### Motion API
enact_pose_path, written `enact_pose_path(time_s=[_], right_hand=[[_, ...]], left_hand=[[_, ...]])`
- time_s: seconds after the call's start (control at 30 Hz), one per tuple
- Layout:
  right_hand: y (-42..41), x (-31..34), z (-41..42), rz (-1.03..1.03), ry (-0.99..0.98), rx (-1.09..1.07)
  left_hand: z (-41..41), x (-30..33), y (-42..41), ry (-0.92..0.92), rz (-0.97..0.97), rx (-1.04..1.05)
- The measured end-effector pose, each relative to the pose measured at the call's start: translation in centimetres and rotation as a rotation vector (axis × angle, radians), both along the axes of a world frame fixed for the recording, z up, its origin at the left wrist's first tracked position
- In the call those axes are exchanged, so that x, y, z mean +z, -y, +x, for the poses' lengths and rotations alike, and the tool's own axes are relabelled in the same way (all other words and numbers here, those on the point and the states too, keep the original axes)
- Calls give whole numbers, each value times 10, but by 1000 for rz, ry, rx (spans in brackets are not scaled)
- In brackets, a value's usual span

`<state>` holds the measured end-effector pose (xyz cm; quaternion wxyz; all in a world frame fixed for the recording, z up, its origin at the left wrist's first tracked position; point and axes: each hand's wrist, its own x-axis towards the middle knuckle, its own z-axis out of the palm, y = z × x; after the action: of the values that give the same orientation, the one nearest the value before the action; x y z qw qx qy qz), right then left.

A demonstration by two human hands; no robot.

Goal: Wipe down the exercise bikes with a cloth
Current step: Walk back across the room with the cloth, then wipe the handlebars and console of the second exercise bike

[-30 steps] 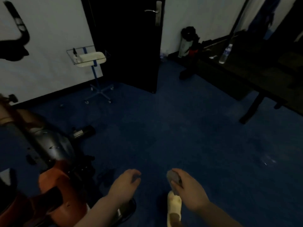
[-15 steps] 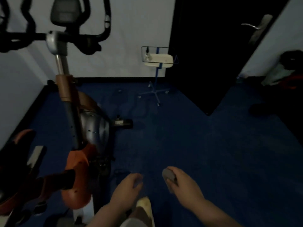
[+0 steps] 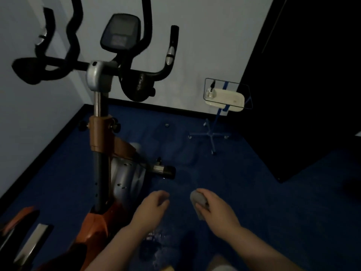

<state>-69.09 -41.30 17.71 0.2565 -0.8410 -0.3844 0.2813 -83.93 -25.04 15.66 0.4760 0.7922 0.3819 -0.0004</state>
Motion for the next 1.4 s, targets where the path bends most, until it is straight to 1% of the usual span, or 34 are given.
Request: enact_pose_path(time_s=[0.17,0.3,0.4,0.5,0.63,0.7,0.77,0.87,0.93,1.03,1.1,1.17,1.23,1.33,1.4], right_hand=[[-73,22,61,88,29,85],[-130,48,110,147,40,178],[-165,73,140,214,13,266],[-199,93,164,319,-29,318],[-241,114,167,574,-62,385],[-266,129,162,699,6,452],[-297,145,155,761,157,530],[-340,159,138,700,484,613],[-355,157,125,632,583,599],[-349,141,114,646,650,555],[-339,135,113,636,686,644],[-337,142,119,603,663,723],[-351,154,126,609,616,686],[-367,160,112,564,645,579],[-357,151,100,489,653,619]], left_hand=[[53,18,-45,64,23,72],[90,35,-80,158,100,227],[111,54,-104,217,153,314],[126,72,-125,306,205,430],[120,77,-132,394,214,659],[114,79,-135,424,238,726],[110,87,-145,489,253,802],[109,101,-171,538,299,866],[109,109,-185,562,326,863],[112,111,-201,603,304,881],[115,109,-206,627,268,872],[120,108,-207,654,243,842],[123,110,-211,705,234,817],[125,114,-217,778,223,819],[123,116,-220,825,198,817]])
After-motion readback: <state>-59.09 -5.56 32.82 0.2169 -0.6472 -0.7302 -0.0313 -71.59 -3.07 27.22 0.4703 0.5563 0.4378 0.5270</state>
